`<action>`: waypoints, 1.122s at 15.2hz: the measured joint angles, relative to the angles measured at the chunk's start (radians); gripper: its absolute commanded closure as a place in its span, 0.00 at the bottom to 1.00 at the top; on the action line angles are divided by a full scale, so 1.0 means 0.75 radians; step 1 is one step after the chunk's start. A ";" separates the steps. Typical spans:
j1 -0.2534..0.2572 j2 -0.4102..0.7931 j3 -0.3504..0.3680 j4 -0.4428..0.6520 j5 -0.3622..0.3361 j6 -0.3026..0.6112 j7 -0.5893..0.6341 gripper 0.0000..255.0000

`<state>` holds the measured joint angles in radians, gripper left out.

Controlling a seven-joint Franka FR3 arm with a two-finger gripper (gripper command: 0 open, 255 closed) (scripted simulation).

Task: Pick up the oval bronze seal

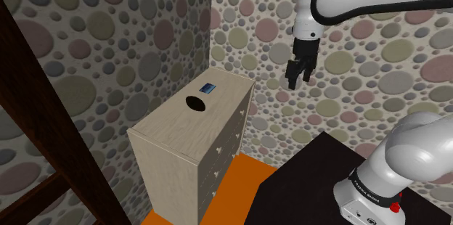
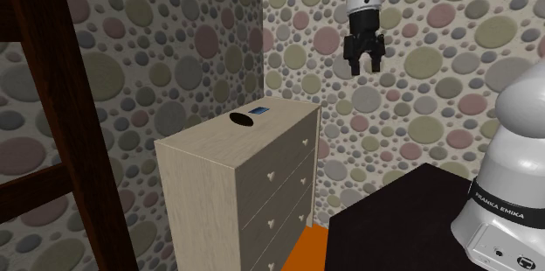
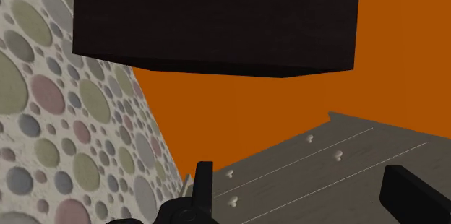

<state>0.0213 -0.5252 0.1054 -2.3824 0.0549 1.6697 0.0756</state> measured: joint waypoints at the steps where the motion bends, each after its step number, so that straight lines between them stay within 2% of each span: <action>1: 0.007 0.036 0.014 0.013 0.011 0.027 0.015 0.00; 11: 0.063 0.493 0.134 0.273 0.052 0.276 0.153 0.00; 17: 0.101 0.801 0.181 0.545 0.015 0.340 0.237 0.00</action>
<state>0.0969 0.0755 0.2414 -1.9733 0.0664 1.9250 0.2536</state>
